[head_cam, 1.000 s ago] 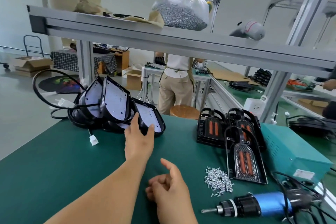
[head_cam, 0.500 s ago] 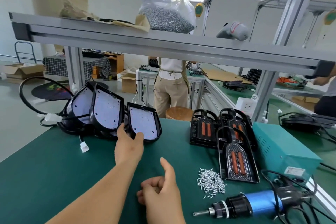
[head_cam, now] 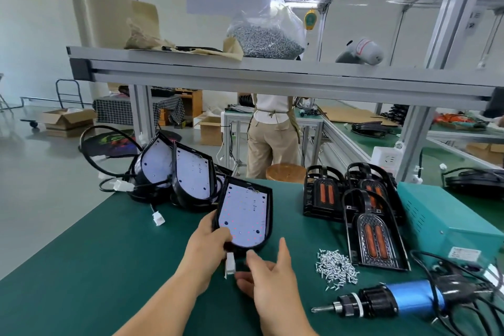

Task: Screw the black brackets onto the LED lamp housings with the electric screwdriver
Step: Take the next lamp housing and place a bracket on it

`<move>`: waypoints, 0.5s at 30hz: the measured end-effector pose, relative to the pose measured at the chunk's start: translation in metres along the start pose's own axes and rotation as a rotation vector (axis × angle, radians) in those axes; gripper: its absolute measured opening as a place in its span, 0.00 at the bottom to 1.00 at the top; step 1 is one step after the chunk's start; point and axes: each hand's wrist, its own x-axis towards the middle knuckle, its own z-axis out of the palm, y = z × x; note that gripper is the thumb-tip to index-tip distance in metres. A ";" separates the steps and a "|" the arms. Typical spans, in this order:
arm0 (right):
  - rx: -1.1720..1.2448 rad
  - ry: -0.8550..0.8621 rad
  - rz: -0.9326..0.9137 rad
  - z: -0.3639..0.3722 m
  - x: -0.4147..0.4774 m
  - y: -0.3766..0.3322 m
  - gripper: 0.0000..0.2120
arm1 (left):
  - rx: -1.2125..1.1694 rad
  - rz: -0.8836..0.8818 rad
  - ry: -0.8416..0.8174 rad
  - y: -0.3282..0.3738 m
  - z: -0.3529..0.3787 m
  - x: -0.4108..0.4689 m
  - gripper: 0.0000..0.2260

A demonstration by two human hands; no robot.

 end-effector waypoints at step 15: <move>0.254 0.047 0.116 -0.006 0.010 -0.001 0.09 | -0.068 0.035 0.507 0.000 -0.011 0.001 0.15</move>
